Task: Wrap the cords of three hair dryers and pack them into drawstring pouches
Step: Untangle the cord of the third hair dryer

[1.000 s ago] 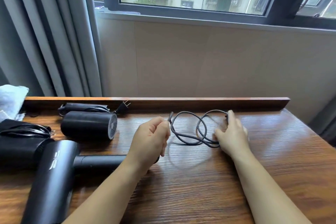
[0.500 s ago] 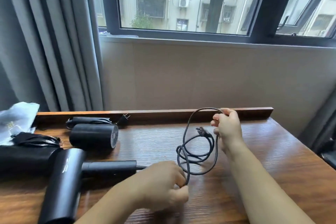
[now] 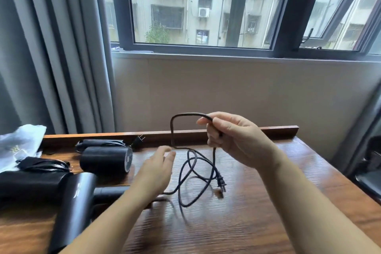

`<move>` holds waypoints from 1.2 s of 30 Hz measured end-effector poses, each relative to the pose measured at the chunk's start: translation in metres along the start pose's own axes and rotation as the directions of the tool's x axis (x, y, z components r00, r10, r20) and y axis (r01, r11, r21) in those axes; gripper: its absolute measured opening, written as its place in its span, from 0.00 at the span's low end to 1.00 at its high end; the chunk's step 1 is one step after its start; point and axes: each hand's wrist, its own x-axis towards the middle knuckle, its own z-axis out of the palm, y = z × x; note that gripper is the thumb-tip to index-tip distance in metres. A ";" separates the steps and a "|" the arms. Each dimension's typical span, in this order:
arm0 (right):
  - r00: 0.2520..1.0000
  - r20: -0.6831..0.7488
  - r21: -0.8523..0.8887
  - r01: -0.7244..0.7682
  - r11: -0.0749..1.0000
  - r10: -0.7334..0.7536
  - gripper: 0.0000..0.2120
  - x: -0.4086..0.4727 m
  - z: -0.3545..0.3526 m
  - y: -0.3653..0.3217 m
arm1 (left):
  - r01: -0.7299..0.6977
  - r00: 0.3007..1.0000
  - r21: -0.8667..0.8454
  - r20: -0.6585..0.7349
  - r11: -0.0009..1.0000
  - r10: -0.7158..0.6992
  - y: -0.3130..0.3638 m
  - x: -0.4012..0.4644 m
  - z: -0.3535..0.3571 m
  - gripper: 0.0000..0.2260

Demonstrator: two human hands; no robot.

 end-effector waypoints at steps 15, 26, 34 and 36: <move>0.904 -0.427 0.353 0.177 0.919 -0.010 0.17 0.005 -0.032 -0.035 | 0.256 0.951 -0.621 0.297 0.741 -0.080 0.033 0.012 0.004 0.16; 0.867 -0.498 0.360 0.209 0.909 -0.002 0.19 0.127 -0.029 -0.057 | 0.222 0.975 -0.598 0.145 0.770 -0.169 0.022 -0.035 0.015 0.30; 0.750 -0.660 -0.027 -0.080 0.996 0.043 0.19 0.163 -0.037 -0.017 | 0.286 0.939 -0.445 0.307 0.849 -0.156 0.011 -0.044 0.019 0.12; 0.744 -0.665 -0.184 -0.243 0.953 0.062 0.18 0.153 -0.039 0.007 | 0.266 0.946 -0.438 0.290 0.859 -0.145 0.014 -0.044 0.017 0.20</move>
